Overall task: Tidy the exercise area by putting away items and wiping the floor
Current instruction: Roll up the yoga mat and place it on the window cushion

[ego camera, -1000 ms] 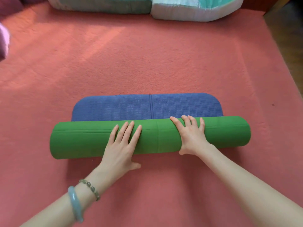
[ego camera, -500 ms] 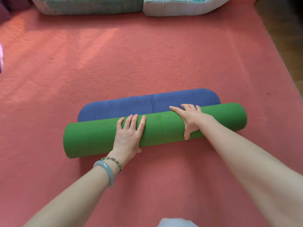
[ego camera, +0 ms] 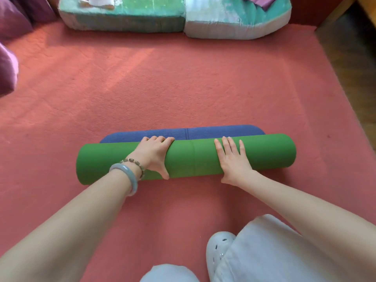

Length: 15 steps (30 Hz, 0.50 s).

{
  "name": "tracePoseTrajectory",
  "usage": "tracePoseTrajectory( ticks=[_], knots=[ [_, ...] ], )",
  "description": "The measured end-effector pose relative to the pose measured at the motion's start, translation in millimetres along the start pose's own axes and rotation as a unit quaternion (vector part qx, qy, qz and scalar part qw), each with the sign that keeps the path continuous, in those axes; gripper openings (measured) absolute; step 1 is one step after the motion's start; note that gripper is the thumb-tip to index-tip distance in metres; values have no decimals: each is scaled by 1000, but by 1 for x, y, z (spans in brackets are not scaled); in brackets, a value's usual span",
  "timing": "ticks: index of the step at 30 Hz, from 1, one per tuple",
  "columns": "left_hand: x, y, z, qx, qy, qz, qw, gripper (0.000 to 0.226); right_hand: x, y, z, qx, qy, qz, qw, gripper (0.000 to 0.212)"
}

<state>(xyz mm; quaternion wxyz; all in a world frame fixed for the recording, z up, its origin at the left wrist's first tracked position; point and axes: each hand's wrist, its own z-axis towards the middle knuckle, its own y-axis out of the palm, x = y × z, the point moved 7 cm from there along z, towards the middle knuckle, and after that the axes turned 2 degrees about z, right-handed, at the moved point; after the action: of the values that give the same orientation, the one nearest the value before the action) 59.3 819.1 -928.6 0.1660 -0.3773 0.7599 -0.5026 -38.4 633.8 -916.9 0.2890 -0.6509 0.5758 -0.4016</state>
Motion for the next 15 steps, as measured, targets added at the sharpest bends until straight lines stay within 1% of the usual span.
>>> tracePoseTrajectory(
  ticks=[3, 5, 6, 7, 9, 11, 13, 15],
  knots=[
    [-10, -10, 11, -40, -11, -41, 998, 128, 7, -7, 20, -18, -18, 25, 999, 131],
    [-14, -18, 9, -34, -42, -41, 998, 133, 11, -10, 31, -19, -26, 42, 999, 129],
    [-11, -24, 6, -10, -51, -27, 998, 132, 12, -12, 36, -18, -29, 49, 998, 127],
    [-3, -27, 1, 30, -46, -2, 998, 128, 14, -14, 41, -18, -33, 54, 998, 126],
    [23, -22, -11, 108, -21, 61, 992, 125, 18, -17, 48, -27, -40, 64, 997, 124],
    [40, -3, -19, 122, -19, 55, 991, 137, 18, -19, 54, -49, -49, 66, 995, 124],
    [41, 11, -14, 114, -26, 63, 991, 147, 18, -24, 63, -71, -57, 63, 994, 125],
    [35, 5, -3, 134, -36, 70, 988, 148, 20, -31, 75, -95, -59, 68, 991, 126]
  ],
)
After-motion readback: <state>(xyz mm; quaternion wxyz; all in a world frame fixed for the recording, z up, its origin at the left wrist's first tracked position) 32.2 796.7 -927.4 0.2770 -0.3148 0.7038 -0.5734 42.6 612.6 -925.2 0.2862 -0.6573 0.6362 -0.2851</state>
